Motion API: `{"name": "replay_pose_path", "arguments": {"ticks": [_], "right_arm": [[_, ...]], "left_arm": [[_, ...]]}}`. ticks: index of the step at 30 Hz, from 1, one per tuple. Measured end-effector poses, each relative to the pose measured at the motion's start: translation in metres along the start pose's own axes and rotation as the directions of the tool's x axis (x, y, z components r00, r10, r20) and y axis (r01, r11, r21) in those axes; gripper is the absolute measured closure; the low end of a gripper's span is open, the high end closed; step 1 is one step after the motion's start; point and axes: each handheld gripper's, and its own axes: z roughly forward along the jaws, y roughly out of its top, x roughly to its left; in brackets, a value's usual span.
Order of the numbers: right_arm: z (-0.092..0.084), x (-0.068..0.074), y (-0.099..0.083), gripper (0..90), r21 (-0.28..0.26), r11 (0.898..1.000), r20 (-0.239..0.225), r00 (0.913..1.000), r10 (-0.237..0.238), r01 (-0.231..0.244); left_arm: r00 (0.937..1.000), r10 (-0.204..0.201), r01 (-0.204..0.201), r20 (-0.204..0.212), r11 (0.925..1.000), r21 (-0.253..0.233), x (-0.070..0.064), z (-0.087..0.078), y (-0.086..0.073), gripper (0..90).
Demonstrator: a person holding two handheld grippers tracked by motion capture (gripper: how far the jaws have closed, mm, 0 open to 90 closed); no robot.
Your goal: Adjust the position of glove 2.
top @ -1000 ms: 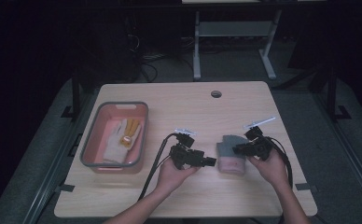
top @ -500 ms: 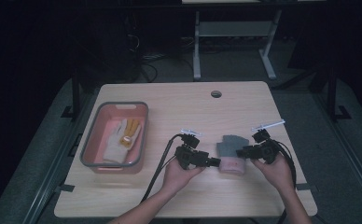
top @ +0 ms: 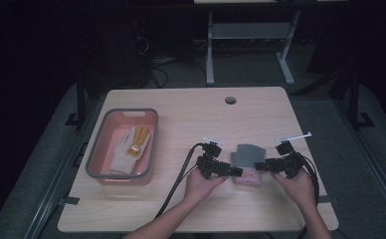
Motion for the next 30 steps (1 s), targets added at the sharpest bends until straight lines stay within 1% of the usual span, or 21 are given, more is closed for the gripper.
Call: {"name": "replay_pose_path", "arguments": {"ticks": [1, 3, 4, 5, 6, 7, 8, 11, 12, 15, 16, 17, 18, 19, 21, 22, 23, 24, 27, 28, 30], "right_arm": [[0.0, 0.0, 0.0, 43.4, 0.001, 1.0, 0.002, 1.0, 0.0, 0.0], [0.001, -0.001, -0.001, 42.8, 0.002, 1.0, 0.003, 1.0, 0.003, -0.003], [0.001, -0.002, -0.001, 41.4, 0.001, 1.0, -0.005, 0.9999, 0.016, -0.016], [0.001, -0.002, -0.001, 41.4, 0.001, 1.0, -0.005, 0.9999, 0.016, -0.016], [0.002, -0.004, -0.002, 40.4, 0.005, 1.0, -0.015, 0.9994, 0.03, -0.03], [0.002, -0.004, -0.002, 40.4, 0.005, 1.0, -0.015, 0.9994, 0.03, -0.03], [0.003, -0.006, -0.003, 40.3, 0.005, 0.999, -0.019, 0.999, 0.041, -0.041], [0.004, -0.006, -0.003, 40.4, 0.003, 0.999, -0.024, 0.9985, 0.049, -0.049], [0.005, -0.006, -0.003, 41.0, 0.001, 0.999, -0.021, 0.9983, 0.054, -0.054], [0.006, -0.007, -0.003, 41.5, -0.008, 0.998, -0.019, 0.9981, 0.059, -0.06], [0.007, -0.01, -0.004, 41.9, -0.012, 0.997, -0.022, 0.9973, 0.07, -0.071], [0.007, -0.01, -0.004, 41.9, -0.012, 0.997, -0.022, 0.9973, 0.07, -0.071], [0.007, -0.01, -0.004, 42.2, -0.01, 0.996, -0.024, 0.996, 0.086, -0.086], [0.007, -0.01, -0.004, 42.2, -0.01, 0.996, -0.024, 0.996, 0.086, -0.086], [0.009, -0.01, -0.005, 43.0, -0.01, 0.996, -0.024, 0.9958, 0.089, -0.089], [0.01, -0.011, -0.006, 43.3, -0.01, 0.995, -0.028, 0.9948, 0.098, -0.099], [0.01, -0.011, -0.006, 43.3, -0.01, 0.995, -0.028, 0.9948, 0.098, -0.099], [0.011, -0.013, -0.007, 43.6, -0.015, 0.993, -0.037, 0.9923, 0.119, -0.119], [0.013, -0.015, -0.01, 43.7, -0.016, 0.991, -0.044, 0.9906, 0.13, -0.131], [0.015, -0.016, -0.012, 44.2, -0.02, 0.987, -0.057, 0.9853, 0.161, -0.162], [0.015, -0.017, -0.013, 44.4, -0.026, 0.987, -0.062, 0.9858, 0.156, -0.158]], "left_arm": [[0.9999, -0.011, 0.011, 0.003, 0.9999, 0.009, 0.001, 0.005, 0.0, 34.0], [0.9999, -0.013, 0.013, 0.0, 0.9999, 0.011, 0.001, 0.007, 0.0, 33.9], [0.9996, -0.028, 0.028, 0.004, 0.9995, 0.012, 0.002, 0.011, 0.0, 32.3], [0.9996, -0.028, 0.028, 0.004, 0.9995, 0.012, 0.002, 0.011, 0.0, 32.3], [0.9996, -0.027, 0.027, 0.002, 0.9995, 0.015, 0.003, 0.015, 0.0, 32.3], [0.9996, -0.027, 0.027, 0.002, 0.9995, 0.015, 0.003, 0.015, 0.0, 32.4], [0.9993, -0.038, 0.038, 0.001, 0.9991, 0.02, 0.003, 0.019, -0.001, 32.4], [0.9993, -0.036, 0.037, -0.009, 0.999, 0.027, 0.003, 0.021, -0.001, 32.4], [0.999, -0.042, 0.043, -0.014, 0.9985, 0.035, 0.004, 0.022, -0.001, 32.9], [0.9984, -0.054, 0.054, -0.015, 0.9976, 0.042, 0.005, 0.024, -0.002, 33.4], [0.9979, -0.062, 0.063, -0.015, 0.9969, 0.047, 0.006, 0.026, -0.002, 33.4], [0.9979, -0.062, 0.063, -0.015, 0.9969, 0.047, 0.006, 0.026, -0.002, 33.4], [0.998, -0.061, 0.062, -0.016, 0.9967, 0.052, 0.006, 0.027, -0.003, 33.7], [0.9977, -0.067, 0.067, -0.012, 0.9962, 0.055, 0.006, 0.028, -0.003, 33.7], [0.9979, -0.064, 0.065, -0.011, 0.9963, 0.057, 0.006, 0.029, -0.004, 34.6], [0.9977, -0.067, 0.068, -0.011, 0.9964, 0.051, 0.006, 0.03, -0.004, 34.6], [0.9976, -0.068, 0.068, -0.012, 0.9964, 0.05, 0.006, 0.03, -0.004, 34.6], [0.9977, -0.066, 0.067, -0.015, 0.9967, 0.047, 0.005, 0.03, -0.004, 34.8], [0.9977, -0.064, 0.065, -0.022, 0.9968, 0.045, 0.005, 0.03, -0.004, 35.7], [0.9975, -0.067, 0.068, -0.024, 0.9967, 0.045, 0.005, 0.031, -0.004, 37.3], [0.9972, -0.07, 0.072, -0.026, 0.9964, 0.046, 0.005, 0.03, -0.004, 38.1]]}}
